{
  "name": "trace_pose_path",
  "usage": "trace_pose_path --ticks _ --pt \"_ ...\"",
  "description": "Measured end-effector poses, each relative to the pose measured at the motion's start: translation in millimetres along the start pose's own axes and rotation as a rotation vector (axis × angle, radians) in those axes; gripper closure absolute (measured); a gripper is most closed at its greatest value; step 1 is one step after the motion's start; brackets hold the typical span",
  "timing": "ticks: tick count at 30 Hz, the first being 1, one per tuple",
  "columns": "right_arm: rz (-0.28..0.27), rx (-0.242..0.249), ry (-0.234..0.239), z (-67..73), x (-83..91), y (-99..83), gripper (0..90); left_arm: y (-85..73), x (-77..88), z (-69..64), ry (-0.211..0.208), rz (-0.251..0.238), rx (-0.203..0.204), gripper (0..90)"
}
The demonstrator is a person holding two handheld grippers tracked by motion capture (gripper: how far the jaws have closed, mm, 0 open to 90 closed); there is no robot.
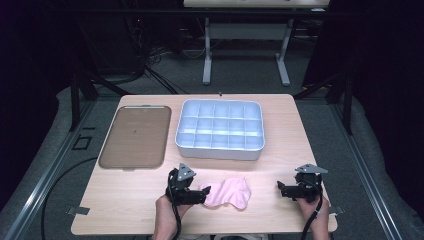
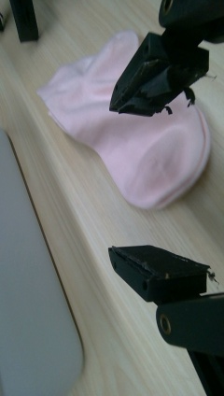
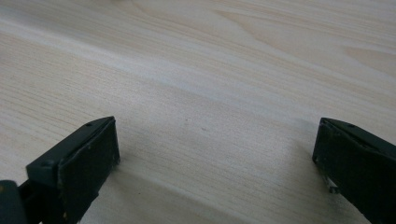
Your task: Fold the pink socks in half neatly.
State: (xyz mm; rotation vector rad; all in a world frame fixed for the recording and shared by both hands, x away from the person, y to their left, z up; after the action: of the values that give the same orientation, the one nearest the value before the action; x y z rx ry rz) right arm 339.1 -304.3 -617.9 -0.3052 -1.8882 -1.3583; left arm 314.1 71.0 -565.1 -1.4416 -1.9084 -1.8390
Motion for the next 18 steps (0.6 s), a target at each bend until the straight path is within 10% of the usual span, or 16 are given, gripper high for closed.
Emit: trace_pose_path --ticks 18 --pt "-0.003 0.001 0.0 0.0 -0.2 0.0 0.0 -26.1 -22.8 21.7 -0.077 0.092 0.065 57.8"
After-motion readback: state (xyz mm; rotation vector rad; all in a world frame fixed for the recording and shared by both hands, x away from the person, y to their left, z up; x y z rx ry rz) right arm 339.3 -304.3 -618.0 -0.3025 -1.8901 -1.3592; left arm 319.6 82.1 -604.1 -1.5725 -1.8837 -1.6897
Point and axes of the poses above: each handheld gripper's, and its own axes: x roughly backward along the jaws, y roughly out of its top, z roughly to its left, the point moved 4 cm from there along -x, roughly forward along the jaws, and after that the axes turned 11 degrees about x, right-handed, at the moved point
